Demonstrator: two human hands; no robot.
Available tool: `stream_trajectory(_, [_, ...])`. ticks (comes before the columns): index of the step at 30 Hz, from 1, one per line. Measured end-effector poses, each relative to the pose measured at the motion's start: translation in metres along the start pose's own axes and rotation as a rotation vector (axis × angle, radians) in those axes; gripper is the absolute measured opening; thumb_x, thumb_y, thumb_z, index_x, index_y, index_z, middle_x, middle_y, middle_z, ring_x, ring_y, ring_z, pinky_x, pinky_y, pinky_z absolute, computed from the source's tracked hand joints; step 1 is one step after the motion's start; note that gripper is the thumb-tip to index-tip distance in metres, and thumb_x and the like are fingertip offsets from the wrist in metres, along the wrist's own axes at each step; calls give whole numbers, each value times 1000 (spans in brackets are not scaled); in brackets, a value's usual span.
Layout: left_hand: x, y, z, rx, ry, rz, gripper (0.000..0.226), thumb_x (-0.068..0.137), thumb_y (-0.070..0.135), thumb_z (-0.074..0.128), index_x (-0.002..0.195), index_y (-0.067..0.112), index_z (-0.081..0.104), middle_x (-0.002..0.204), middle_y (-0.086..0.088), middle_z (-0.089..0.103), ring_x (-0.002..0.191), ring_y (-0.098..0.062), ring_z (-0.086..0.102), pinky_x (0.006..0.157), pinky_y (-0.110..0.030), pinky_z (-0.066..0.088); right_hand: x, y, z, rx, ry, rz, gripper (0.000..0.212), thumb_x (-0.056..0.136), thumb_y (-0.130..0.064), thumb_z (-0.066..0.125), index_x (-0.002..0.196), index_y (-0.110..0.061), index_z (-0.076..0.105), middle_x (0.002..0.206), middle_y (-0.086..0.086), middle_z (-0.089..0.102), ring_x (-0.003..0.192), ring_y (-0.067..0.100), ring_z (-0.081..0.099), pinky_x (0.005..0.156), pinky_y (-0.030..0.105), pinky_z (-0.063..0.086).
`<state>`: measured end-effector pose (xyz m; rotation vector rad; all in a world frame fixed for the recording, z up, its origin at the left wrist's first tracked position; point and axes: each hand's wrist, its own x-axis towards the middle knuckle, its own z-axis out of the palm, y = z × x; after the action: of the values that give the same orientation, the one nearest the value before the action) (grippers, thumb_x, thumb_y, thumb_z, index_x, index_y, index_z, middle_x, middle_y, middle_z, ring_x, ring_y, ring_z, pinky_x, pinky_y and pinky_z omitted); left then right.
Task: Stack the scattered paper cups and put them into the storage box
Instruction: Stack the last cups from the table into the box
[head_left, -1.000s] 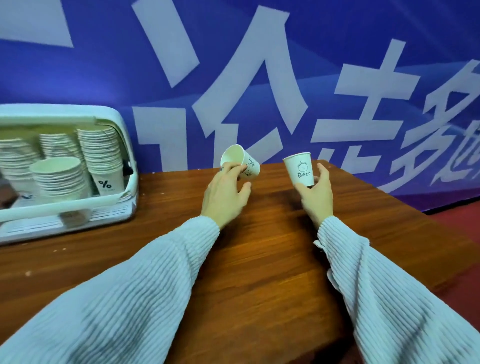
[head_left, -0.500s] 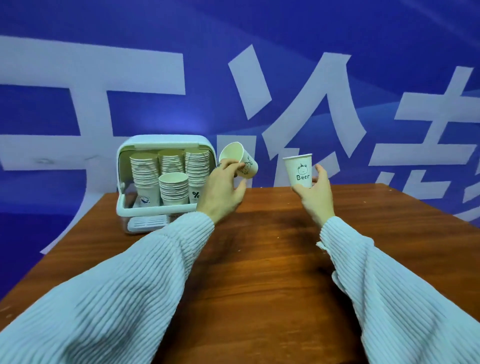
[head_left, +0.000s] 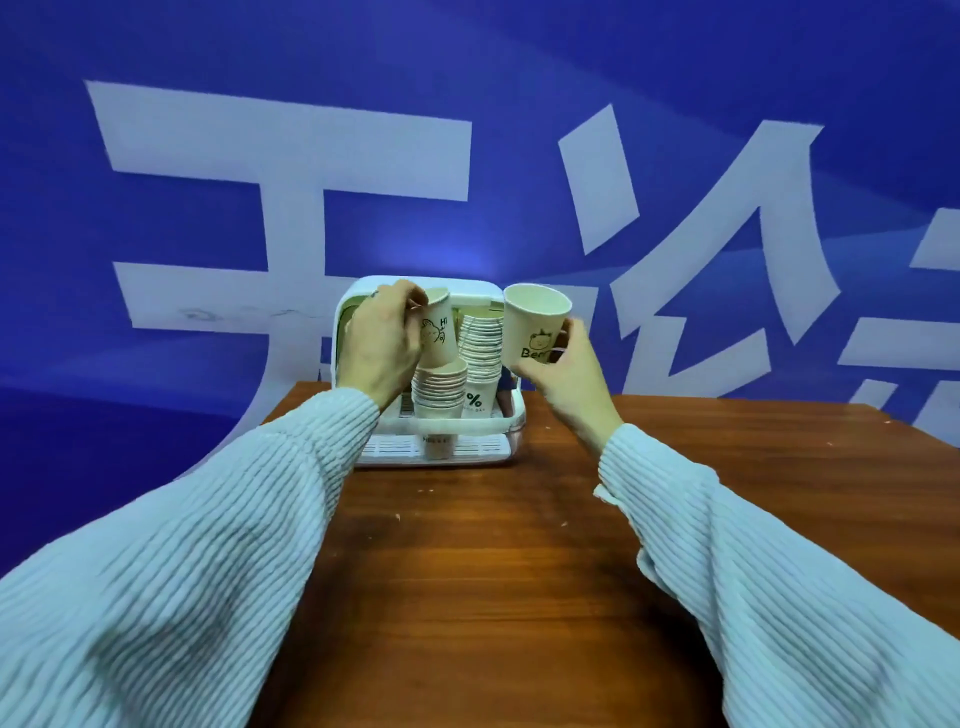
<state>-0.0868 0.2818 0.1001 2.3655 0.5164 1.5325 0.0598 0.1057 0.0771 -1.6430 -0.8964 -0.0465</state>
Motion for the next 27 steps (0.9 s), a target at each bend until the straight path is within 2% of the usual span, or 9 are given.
stream_trajectory(3, [0, -6, 5, 22, -86, -21, 19, 96, 5, 58, 111, 8, 69, 107, -12, 73, 100, -31, 66, 92, -45, 53, -4, -2, 9, -17, -33, -24, 68, 83, -20, 83, 138, -21, 44, 131, -2, 60, 116, 13, 59, 91, 27, 52])
stream_trajectory(9, [-19, -15, 21, 141, -378, -43, 24, 97, 16, 55, 112, 19, 74, 108, -6, 76, 102, -29, 68, 92, -43, 53, -6, 8, 11, -25, -56, 14, 70, 83, -23, 84, 139, -22, 43, 132, -5, 58, 117, 11, 57, 81, 17, 45])
stream_trajectory(13, [-44, -19, 29, 128, -305, -143, 30, 87, 26, 52, 106, 21, 75, 100, -9, 75, 100, -33, 63, 84, -44, 55, -1, 8, 18, -21, -81, 68, 64, 84, -18, 82, 136, -17, 44, 124, -5, 59, 105, 5, 59, 74, 14, 45])
stream_trajectory(15, [-50, -22, 32, 57, -295, -131, 38, 86, 25, 51, 116, 23, 74, 113, -1, 75, 107, -28, 63, 92, -45, 54, 6, 2, 27, 6, -81, 67, 64, 84, -17, 82, 136, -15, 45, 121, -5, 61, 104, 4, 61, 75, 16, 48])
stream_trajectory(18, [-50, -29, 38, -28, -302, -138, 42, 89, 21, 53, 127, 24, 72, 134, 6, 67, 119, -23, 60, 106, -50, 48, 20, -8, 49, 14, -87, 26, 69, 80, -24, 84, 136, -21, 45, 122, -6, 63, 113, 14, 62, 89, 29, 54])
stream_trajectory(22, [-57, -36, 44, -191, -261, -221, 43, 95, 16, 62, 137, 24, 64, 148, 6, 51, 118, -27, 62, 104, -52, 50, 31, -16, 72, -9, -153, -7, 66, 78, -25, 84, 133, -26, 48, 122, -6, 65, 113, 15, 62, 93, 34, 53])
stream_trajectory(24, [-60, -37, 46, -175, -237, -221, 55, 90, 20, 69, 142, 22, 53, 144, 3, 48, 113, -27, 61, 101, -48, 51, 36, -16, 80, -24, -133, 13, 49, 79, -23, 79, 123, -24, 56, 113, -5, 69, 108, 20, 66, 89, 36, 53])
stream_trajectory(26, [-61, -35, 47, -172, -189, -256, 59, 85, 25, 73, 137, 21, 45, 130, 1, 50, 107, -26, 58, 94, -43, 51, 37, -17, 84, -77, -73, 25, 30, 83, -18, 68, 112, -22, 60, 104, -3, 70, 103, 24, 66, 84, 39, 53])
stream_trajectory(27, [-60, -35, 48, -182, -174, -275, 56, 84, 27, 74, 131, 21, 45, 124, 1, 50, 104, -25, 58, 90, -42, 51, 36, -18, 86, -108, -64, 32, 28, 84, -18, 66, 112, -23, 60, 103, -4, 69, 101, 24, 65, 85, 41, 54])
